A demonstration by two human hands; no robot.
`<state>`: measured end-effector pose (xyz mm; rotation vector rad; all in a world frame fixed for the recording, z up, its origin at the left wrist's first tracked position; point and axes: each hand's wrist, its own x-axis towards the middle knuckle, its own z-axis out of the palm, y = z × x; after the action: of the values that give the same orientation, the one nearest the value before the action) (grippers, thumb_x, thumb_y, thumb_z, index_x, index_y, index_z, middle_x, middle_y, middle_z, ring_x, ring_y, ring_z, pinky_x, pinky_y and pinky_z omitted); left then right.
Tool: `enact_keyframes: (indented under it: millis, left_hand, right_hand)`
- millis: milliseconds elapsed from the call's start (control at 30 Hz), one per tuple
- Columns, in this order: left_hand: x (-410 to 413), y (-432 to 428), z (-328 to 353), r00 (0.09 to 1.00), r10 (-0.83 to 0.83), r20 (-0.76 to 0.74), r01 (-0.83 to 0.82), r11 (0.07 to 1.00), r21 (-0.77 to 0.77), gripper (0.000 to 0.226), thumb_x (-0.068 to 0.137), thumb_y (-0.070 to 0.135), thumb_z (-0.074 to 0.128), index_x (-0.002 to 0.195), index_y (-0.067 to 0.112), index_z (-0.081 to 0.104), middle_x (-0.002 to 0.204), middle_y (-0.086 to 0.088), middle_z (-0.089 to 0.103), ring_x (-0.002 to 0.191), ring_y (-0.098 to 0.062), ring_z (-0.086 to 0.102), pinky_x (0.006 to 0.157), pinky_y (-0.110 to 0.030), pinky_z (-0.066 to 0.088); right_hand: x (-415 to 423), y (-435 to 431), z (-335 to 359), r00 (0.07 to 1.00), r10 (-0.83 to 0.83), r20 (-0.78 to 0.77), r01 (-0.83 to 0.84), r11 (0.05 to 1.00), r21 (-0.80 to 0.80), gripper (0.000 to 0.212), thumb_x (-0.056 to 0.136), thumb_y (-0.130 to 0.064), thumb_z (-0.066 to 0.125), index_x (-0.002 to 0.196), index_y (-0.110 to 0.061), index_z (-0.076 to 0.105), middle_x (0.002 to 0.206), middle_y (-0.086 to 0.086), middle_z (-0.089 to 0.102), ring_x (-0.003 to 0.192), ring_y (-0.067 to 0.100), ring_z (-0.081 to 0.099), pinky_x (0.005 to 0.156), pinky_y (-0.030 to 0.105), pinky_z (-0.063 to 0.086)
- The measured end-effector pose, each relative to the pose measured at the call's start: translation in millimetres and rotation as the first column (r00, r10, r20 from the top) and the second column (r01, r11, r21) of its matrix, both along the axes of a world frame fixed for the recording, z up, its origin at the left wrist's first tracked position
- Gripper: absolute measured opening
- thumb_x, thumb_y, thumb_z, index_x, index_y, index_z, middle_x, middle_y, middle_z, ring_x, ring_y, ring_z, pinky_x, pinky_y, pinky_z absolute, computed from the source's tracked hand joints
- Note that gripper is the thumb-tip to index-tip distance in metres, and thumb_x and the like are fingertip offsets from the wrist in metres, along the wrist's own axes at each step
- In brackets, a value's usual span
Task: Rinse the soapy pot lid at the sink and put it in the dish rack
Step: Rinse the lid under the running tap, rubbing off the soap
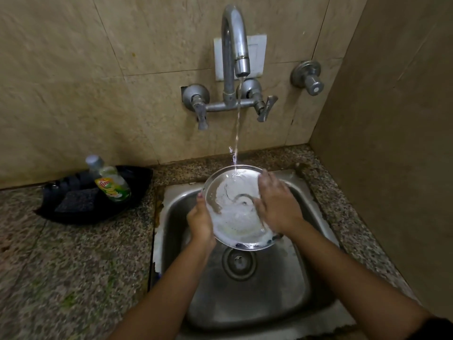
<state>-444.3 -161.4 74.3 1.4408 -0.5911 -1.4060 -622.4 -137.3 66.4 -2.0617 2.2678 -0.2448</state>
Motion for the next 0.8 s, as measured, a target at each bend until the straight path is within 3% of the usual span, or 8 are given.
enact_keyframes:
  millis: [133,233,300,433,500,667,733,800]
  left_hand:
    - [-19.1,4.6,7.4,0.998,-0.043,-0.046,0.043,0.999,-0.003,0.034,0.098,0.033,0.047,0.083,0.011,0.067,0.080,-0.007,0.069,0.071,-0.019,0.066,0.056,-0.019,0.054]
    - [-7.0,-2.3,12.2,1.000,-0.021,0.000,0.021,0.999,0.036,0.036,0.097,0.040,0.046,0.088,0.012,0.068,0.086,-0.008,0.071,0.076,-0.019,0.068,0.062,-0.024,0.055]
    - [5.5,-7.7,10.8,0.999,-0.020,0.048,0.019,0.999,0.035,0.039,0.096,0.044,0.046,0.091,0.012,0.068,0.088,-0.009,0.072,0.081,-0.023,0.068,0.070,-0.030,0.055]
    - [1.8,1.5,10.2,0.995,-0.076,0.066,0.076,0.997,-0.001,0.039,0.095,0.044,0.046,0.083,0.014,0.067,0.081,-0.004,0.071,0.075,-0.018,0.068,0.063,-0.028,0.053]
    - [-6.9,5.3,10.9,0.996,-0.088,0.030,0.088,0.996,-0.002,0.038,0.095,0.043,0.047,0.083,0.013,0.068,0.081,-0.006,0.072,0.075,-0.020,0.069,0.063,-0.029,0.053]
    - [-0.3,-5.9,13.4,0.999,-0.046,0.001,0.046,0.999,0.000,0.039,0.095,0.042,0.048,0.083,0.011,0.069,0.084,-0.011,0.073,0.077,-0.022,0.070,0.073,-0.032,0.055]
    - [8.9,-11.0,10.4,0.999,-0.025,0.028,0.026,0.999,-0.020,0.038,0.096,0.040,0.048,0.084,0.010,0.068,0.086,-0.011,0.072,0.076,-0.022,0.069,0.070,-0.032,0.055]
    - [12.5,-10.2,8.0,0.998,-0.032,0.056,0.035,0.999,-0.042,0.039,0.096,0.040,0.048,0.088,0.008,0.068,0.090,-0.012,0.072,0.079,-0.023,0.069,0.073,-0.034,0.056]
  right_hand:
    - [58.4,-17.7,16.4,0.941,0.287,0.180,-0.286,0.958,-0.034,0.060,0.100,-0.038,0.030,0.152,-0.015,0.010,0.161,0.005,0.008,0.148,0.019,0.003,0.121,0.040,0.010]
    - [57.6,23.6,16.9,0.854,0.493,0.169,-0.503,0.864,0.020,0.058,0.101,-0.036,0.024,0.152,-0.023,0.002,0.162,-0.004,0.002,0.148,0.010,-0.002,0.119,0.031,0.001]
    - [27.0,37.1,6.5,0.911,0.403,0.090,-0.406,0.914,0.018,0.059,0.098,-0.041,0.022,0.152,-0.025,0.004,0.161,-0.004,0.006,0.148,0.013,0.003,0.121,0.036,0.006]
    - [2.5,2.4,4.8,0.999,0.035,-0.010,-0.035,0.999,-0.038,0.066,0.097,-0.047,0.022,0.152,-0.013,0.006,0.161,0.008,0.007,0.148,0.024,0.005,0.117,0.035,0.003]
    - [30.5,-20.7,9.5,0.996,0.072,0.047,-0.068,0.995,-0.072,0.066,0.099,-0.043,0.027,0.152,-0.012,0.003,0.161,0.008,0.004,0.148,0.022,0.001,0.118,0.035,0.000]
    - [61.0,24.0,13.8,0.843,0.517,0.149,-0.524,0.852,0.007,0.061,0.100,-0.044,0.026,0.152,-0.025,0.002,0.161,-0.006,0.001,0.147,0.008,-0.006,0.120,0.030,0.001]
    - [33.4,42.4,6.6,0.876,0.476,0.073,-0.477,0.879,-0.011,0.060,0.099,-0.048,0.026,0.152,-0.029,0.005,0.161,-0.007,0.004,0.148,0.010,-0.001,0.120,0.031,0.003]
    - [5.3,33.2,4.2,0.960,0.279,0.007,-0.279,0.960,-0.023,0.062,0.098,-0.047,0.026,0.152,-0.022,0.008,0.161,0.000,0.010,0.148,0.019,0.008,0.118,0.034,0.005]
